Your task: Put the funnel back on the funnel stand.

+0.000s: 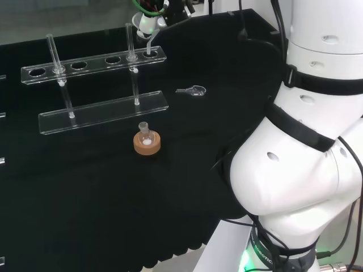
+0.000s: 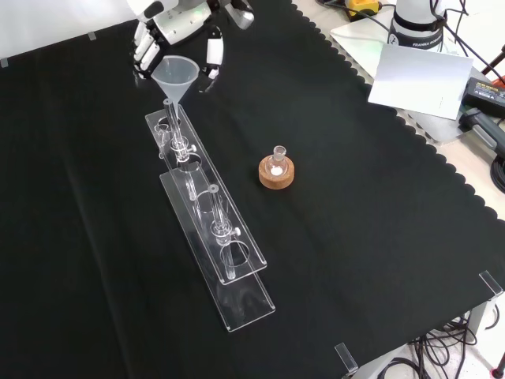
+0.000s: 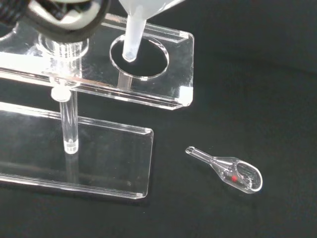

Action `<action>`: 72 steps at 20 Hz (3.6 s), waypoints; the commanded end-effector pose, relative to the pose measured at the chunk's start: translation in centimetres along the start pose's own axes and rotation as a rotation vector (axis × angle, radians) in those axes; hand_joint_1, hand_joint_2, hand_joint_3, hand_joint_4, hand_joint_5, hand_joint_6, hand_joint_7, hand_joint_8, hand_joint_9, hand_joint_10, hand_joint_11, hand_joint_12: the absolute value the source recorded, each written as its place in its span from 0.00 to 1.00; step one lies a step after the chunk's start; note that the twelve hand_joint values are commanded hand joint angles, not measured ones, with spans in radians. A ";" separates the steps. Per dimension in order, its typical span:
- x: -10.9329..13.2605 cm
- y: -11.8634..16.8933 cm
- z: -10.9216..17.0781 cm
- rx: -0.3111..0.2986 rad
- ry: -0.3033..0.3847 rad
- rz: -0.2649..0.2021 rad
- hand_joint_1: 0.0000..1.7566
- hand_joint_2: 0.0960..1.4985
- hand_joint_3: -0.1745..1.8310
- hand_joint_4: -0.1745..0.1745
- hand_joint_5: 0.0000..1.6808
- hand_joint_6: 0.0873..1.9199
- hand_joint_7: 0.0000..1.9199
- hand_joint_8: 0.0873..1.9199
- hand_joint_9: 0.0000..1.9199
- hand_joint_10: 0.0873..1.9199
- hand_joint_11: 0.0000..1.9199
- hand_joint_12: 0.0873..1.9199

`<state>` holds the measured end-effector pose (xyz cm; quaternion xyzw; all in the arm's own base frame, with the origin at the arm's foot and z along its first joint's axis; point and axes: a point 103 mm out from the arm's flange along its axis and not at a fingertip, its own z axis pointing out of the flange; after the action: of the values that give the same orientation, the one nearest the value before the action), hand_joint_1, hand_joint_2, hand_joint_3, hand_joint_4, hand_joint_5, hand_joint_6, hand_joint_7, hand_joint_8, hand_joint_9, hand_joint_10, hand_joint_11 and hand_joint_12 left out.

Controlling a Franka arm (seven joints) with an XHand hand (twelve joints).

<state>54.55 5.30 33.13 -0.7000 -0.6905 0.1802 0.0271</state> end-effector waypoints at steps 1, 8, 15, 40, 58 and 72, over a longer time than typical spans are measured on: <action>-0.5 0.7 0.4 0.008 -0.003 0.000 0.52 0.48 0.36 0.64 0.54 0.28 0.32 0.31 0.47 0.18 0.39 0.58; -0.8 1.3 1.1 -0.007 0.007 -0.005 0.52 0.48 0.36 0.64 0.53 0.28 0.32 0.31 0.47 0.18 0.39 0.58; -0.5 2.0 1.7 0.003 0.007 -0.012 0.52 0.48 0.36 0.64 0.53 0.28 0.32 0.31 0.47 0.17 0.39 0.58; 0.1 2.8 4.2 0.126 0.044 -0.026 0.44 0.38 0.32 0.37 0.22 0.18 0.12 0.34 0.29 0.27 0.27 0.66; -1.1 -4.9 -0.4 -0.004 0.052 0.016 0.41 0.38 0.28 0.35 0.18 0.00 0.02 0.32 0.15 0.34 0.17 0.72; -2.3 -16.4 -1.9 -0.097 0.093 0.102 0.41 0.38 0.27 0.35 0.19 0.00 0.04 0.33 0.17 0.34 0.18 0.72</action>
<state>44.37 4.28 39.25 -0.7236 -0.6752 0.1419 0.0216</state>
